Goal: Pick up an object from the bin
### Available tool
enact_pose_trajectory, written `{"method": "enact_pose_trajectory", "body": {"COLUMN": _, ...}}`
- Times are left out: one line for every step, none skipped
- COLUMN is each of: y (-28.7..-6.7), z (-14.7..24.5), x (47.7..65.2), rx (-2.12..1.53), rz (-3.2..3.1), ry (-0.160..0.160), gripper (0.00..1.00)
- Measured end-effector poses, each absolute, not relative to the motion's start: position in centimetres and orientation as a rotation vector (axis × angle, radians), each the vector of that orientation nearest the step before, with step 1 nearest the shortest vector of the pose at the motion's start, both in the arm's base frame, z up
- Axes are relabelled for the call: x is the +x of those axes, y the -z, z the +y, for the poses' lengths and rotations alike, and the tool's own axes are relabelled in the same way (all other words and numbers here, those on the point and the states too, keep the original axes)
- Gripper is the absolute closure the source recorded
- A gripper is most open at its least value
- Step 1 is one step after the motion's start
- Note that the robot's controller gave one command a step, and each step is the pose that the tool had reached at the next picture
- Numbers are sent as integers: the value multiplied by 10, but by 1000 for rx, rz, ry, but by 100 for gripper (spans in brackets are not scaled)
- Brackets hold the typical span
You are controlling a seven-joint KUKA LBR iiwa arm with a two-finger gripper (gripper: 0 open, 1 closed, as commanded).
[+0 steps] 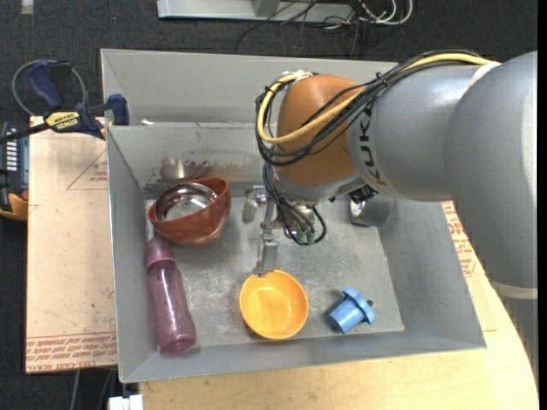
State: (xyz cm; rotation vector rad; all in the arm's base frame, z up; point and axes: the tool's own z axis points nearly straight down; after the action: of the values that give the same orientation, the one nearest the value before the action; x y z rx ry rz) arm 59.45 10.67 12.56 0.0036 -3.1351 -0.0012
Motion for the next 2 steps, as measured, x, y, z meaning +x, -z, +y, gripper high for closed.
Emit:
{"method": "enact_pose_trajectory", "body": {"y": -130, "z": 106, "x": 596, "rx": -1, "rz": -3142, "ry": 2, "gripper": 0}}
{"method": "enact_pose_trajectory", "body": {"y": -69, "z": 72, "x": 545, "rx": 857, "rz": -3018, "ry": 5, "gripper": 0}}
